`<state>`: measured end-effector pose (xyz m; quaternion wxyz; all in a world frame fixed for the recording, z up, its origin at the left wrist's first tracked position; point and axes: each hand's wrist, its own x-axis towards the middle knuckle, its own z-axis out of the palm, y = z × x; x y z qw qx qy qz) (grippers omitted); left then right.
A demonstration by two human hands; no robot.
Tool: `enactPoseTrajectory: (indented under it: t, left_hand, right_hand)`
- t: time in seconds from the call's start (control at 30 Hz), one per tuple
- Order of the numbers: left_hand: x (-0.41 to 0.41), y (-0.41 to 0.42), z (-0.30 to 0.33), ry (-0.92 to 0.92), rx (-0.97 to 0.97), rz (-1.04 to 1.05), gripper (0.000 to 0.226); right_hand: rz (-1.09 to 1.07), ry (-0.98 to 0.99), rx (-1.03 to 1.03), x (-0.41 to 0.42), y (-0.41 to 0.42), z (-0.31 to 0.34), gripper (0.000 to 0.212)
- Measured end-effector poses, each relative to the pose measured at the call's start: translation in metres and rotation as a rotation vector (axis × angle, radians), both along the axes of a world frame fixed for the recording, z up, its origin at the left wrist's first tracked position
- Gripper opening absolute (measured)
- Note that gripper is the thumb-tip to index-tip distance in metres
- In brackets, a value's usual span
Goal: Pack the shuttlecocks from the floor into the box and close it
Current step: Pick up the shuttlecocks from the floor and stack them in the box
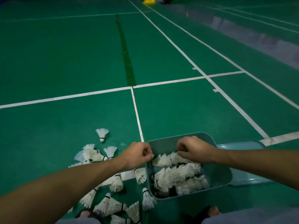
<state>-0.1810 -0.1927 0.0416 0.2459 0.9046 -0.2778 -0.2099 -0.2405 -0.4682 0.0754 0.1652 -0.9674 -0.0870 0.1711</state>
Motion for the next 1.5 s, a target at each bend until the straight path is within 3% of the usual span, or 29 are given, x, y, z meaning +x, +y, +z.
enactPoseTrajectory:
  t: [0.13, 0.3, 0.4, 0.6, 0.67, 0.77, 0.83, 1.07, 1.27, 1.5]
  left_hand:
    - [0.003, 0.054, 0.013, -0.086, 0.14, -0.051, 0.012]
    - [0.007, 0.115, -0.004, -0.138, 0.425, -0.1, 0.016]
    - [0.005, 0.14, -0.024, -0.06, 0.579, -0.167, 0.032]
    - [-0.011, 0.18, -0.081, 0.27, 0.751, -0.17, 0.074]
    - [-0.022, 0.184, -0.095, 0.297, 0.748, -0.166, 0.078]
    - [-0.037, 0.184, -0.119, 0.232, 0.735, -0.117, 0.049]
    - [-0.044, 0.182, -0.131, 0.217, 0.693, -0.034, 0.044]
    - [-0.053, 0.184, -0.159, 0.348, 0.426, 0.304, 0.055]
    - [-0.049, 0.182, -0.167, 0.44, 0.29, 0.453, 0.074]
    - [-0.04, 0.185, -0.166, 0.538, 0.157, 0.482, 0.05]
  right_hand:
    - [0.243, -0.117, -0.086, 0.01, 0.058, 0.04, 0.018]
    - [0.435, -0.028, -0.106, 0.018, 0.145, 0.039, 0.021]
    - [0.386, 0.058, -0.046, 0.026, 0.191, 0.012, 0.018]
    - [0.151, 0.276, 0.091, 0.015, 0.246, -0.074, 0.021]
    - [0.088, 0.298, 0.141, 0.001, 0.252, -0.1, 0.019]
    - [0.052, 0.327, 0.233, -0.022, 0.258, -0.132, 0.027]
    - [0.057, 0.349, 0.272, -0.033, 0.263, -0.149, 0.039]
    - [-0.06, 0.308, 0.283, -0.054, 0.279, -0.191, 0.048]
    - [-0.145, 0.273, 0.32, -0.06, 0.269, -0.198, 0.039]
    - [-0.181, 0.258, 0.384, -0.058, 0.264, -0.193, 0.046]
